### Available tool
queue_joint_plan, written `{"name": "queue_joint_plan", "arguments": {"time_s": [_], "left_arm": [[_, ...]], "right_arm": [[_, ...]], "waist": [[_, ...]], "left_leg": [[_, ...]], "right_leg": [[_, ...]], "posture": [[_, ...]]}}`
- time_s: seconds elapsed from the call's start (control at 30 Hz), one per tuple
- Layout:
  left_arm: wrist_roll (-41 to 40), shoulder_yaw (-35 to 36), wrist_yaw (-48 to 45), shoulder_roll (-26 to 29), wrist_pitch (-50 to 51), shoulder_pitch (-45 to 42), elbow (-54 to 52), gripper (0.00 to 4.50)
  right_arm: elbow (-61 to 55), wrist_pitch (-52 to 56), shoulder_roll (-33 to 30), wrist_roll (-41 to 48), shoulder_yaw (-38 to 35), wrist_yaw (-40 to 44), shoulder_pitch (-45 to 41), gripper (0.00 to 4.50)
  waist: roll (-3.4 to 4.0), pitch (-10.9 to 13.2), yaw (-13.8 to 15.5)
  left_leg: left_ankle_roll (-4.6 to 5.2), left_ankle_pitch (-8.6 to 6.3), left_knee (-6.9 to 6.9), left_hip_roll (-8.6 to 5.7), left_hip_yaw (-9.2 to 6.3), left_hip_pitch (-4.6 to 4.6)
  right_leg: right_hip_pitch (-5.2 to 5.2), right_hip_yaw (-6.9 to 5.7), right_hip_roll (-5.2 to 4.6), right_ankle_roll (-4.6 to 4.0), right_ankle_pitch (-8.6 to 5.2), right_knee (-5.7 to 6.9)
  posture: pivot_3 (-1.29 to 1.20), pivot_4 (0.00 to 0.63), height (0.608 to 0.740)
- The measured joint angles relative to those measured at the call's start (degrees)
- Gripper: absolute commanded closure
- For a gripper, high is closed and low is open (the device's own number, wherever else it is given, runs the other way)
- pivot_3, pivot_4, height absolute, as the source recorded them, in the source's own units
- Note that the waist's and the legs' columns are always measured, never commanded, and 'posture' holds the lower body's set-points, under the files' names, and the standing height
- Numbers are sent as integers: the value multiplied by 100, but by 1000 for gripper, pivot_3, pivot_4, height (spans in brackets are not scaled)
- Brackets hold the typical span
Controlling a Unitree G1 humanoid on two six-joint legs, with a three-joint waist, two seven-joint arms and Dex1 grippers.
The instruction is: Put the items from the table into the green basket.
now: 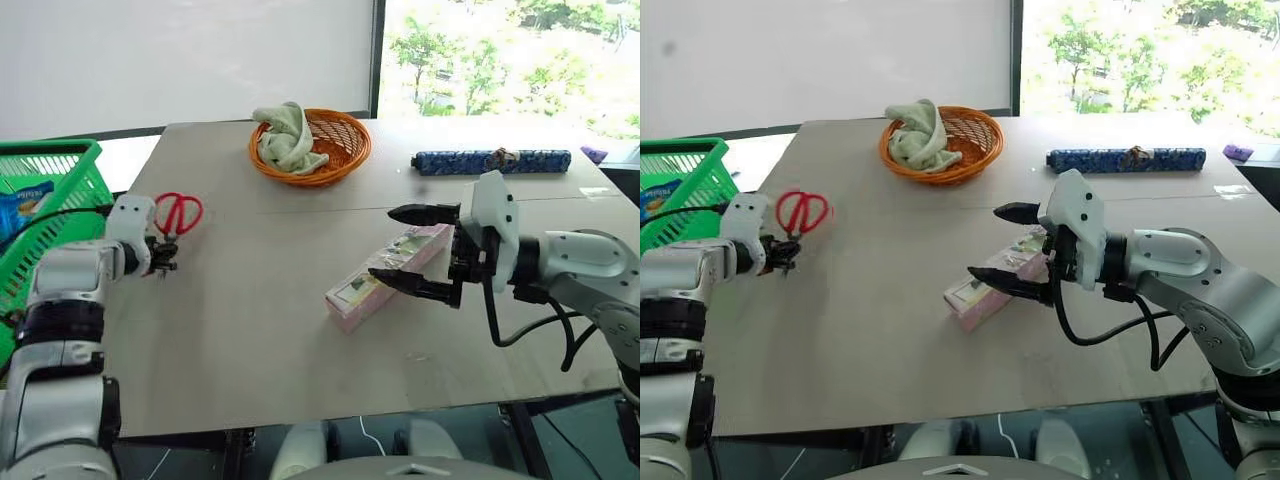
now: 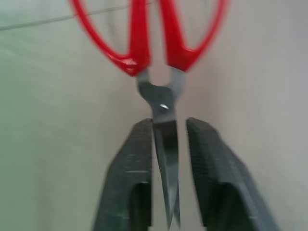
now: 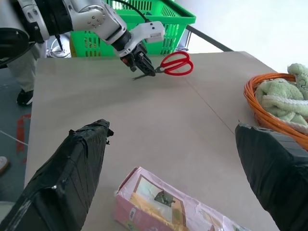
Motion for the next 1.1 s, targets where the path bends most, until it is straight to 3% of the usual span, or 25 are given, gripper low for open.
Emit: {"name": "queue_joint_plan", "arguments": {"time_s": [0.03, 0.13, 0.2, 0.33, 0.37, 0.43, 0.53, 0.7, 0.83, 1.1], "left_arm": [[13, -5, -19, 0, -37, -3, 34, 1993], [-18, -8, -418, 47, -49, 20, 69, 645], [-254, 48, -783, 162, 235, 279, -545, 645], [-1438, 266, -1590, 310, 1478, 1103, -3149, 645], [-1772, 265, -1696, 287, 1793, 1128, -3736, 133], [-2380, 172, -1766, -34, 2387, 735, -4707, 24], [-2751, -78, -1568, -482, 2837, 102, -5246, 24], [-2541, -1123, -1105, -1178, 3154, -546, -4925, 24], [-2059, -2192, -964, -1801, 3126, -1115, -4066, 24], [-1764, -2707, -969, -2586, 2855, -1110, -2999, 24]], "right_arm": [[1, 0, -4, 0, 0, 8, 0, 0], [-3, 1, -98, 5, -36, 52, 24, 0], [-11, 3, -123, 8, -75, 48, 77, 0], [-25, 38, -176, 38, -145, -7, 221, 0], [-40, 55, -210, 60, -203, -17, 269, 0], [-103, 92, -373, 98, -402, -45, 479, 0], [-176, 115, -589, 144, -654, -43, 738, 0], [-376, 140, -1093, 225, -1343, 70, 1535, 0], [-663, 228, -1328, 288, -2145, 95, 2524, 0], [-1016, 281, -1329, 558, -2731, -158, 3047, 0]], "waist": [[-1, 1, -3], [-20, 12, -26], [-27, 16, -65], [-25, 17, -97], [-27, 18, -81], [-23, 21, -19], [-17, 19, -28], [-10, 23, -106], [-14, 54, -95], [-5, 83, -296]], "left_leg": [[0, 1, 3, 0, -1, -24], [-1, 2, 0, 1, 0, -33], [-1, 2, -7, 2, 0, -36], [-1, 2, -6, 2, 0, -37], [-1, 2, -6, 2, -1, -36], [-1, 3, 6, 2, -3, -24], [1, 4, 14, 2, -3, -2], [13, 0, 19, 6, 1, 7], [15, -2, 20, 9, -2, -4], [24, -7, 29, 13, 1, -2]], "right_leg": [[-21, -1, 0, 0, 0, 0], [-33, -3, 1, 0, 0, 1], [-34, -3, -1, -1, -1, 0], [-33, -2, -4, -1, -1, -3], [-33, -3, -4, -1, -1, -4], [-15, -8, -3, 0, -1, 1], [12, -8, 2, 3, 0, 8], [26, 6, 26, 7, 2, 8], [23, 6, 36, 14, -3, 3], [22, 16, 38, 20, -7, 5]], "posture": [[-104, 30, 740], [-106, 33, 740], [-106, 32, 740], [-111, 26, 740], [-111, 26, 740], [-127, 26, 740], [-162, 31, 740], [-241, 52, 740], [-293, 66, 740], [-316, 74, 740]]}}
